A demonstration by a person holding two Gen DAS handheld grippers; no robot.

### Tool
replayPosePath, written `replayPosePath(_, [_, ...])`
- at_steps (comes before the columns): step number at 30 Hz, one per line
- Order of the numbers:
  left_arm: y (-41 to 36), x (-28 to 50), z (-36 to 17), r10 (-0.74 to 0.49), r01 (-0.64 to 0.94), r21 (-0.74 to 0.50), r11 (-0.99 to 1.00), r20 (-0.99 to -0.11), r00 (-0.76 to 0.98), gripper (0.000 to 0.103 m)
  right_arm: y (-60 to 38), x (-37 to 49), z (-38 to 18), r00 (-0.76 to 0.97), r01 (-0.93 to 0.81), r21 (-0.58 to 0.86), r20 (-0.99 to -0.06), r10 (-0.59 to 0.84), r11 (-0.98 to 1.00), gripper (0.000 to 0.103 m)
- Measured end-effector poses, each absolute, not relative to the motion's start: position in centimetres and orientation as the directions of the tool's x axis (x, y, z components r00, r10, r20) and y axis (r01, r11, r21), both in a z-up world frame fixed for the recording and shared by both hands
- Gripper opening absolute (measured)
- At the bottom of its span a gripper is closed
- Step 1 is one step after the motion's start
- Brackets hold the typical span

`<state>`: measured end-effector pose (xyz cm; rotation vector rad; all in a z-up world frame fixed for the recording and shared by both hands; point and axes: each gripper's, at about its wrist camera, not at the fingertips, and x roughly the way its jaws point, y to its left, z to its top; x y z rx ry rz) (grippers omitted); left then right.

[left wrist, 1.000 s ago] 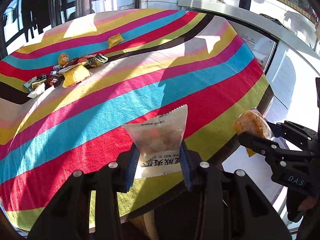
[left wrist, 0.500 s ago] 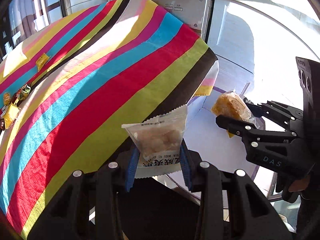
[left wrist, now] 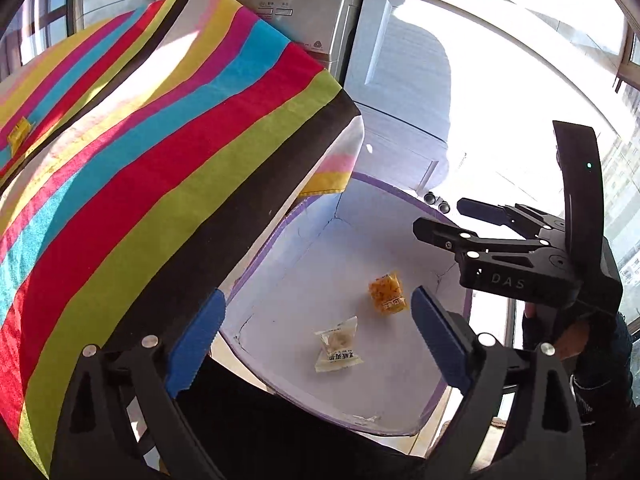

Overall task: Organize snacks
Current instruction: 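Carry both snacks to the white bin and open both tools to drop them, then return both tools to the table and grasp the yellow bread bag with the right tool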

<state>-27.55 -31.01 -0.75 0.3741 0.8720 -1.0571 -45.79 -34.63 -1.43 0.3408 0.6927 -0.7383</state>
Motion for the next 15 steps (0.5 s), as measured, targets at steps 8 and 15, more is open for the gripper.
replayPosePath(8, [-24.5,-23.7,1.4,-0.57,0.77,-0.097,0.63,-0.731,0.374,0.1,-31.5,-41.3,-2.4,0.568,0.616,0.044,-0.717,-0.404,0.787,0.081])
replayPosePath(15, [-17.0,-20.2,2.5,-0.48,0.64,-0.063,0.766,-0.719,0.503,0.1,-26.2,-36.1,-2.1,0.594,0.466,-0.017,-0.735,-0.327,0.885,0.084])
